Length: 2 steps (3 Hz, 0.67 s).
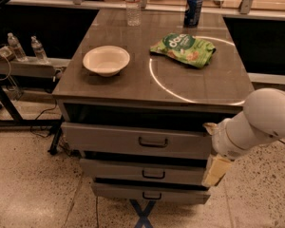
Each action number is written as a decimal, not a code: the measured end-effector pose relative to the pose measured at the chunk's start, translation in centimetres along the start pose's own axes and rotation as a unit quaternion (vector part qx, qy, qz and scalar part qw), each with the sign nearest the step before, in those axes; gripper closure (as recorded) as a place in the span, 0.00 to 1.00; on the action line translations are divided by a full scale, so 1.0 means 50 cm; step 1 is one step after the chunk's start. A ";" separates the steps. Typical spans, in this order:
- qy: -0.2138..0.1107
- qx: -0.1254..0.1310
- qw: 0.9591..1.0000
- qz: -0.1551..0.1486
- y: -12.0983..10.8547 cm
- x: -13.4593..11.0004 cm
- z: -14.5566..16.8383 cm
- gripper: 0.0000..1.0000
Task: Open top drawer
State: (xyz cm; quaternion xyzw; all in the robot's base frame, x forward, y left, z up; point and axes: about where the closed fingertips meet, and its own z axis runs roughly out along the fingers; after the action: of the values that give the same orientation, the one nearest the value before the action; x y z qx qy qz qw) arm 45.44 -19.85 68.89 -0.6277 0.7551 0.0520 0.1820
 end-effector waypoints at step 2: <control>-0.001 0.004 1.000 -0.010 -0.045 -0.029 0.046 0.12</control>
Offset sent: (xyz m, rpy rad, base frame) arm 0.0481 0.0239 -0.0257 0.0035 -0.0088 0.0071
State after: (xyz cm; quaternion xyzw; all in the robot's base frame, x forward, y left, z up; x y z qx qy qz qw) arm 48.33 -18.27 67.58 -0.6347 0.7485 0.0481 0.1860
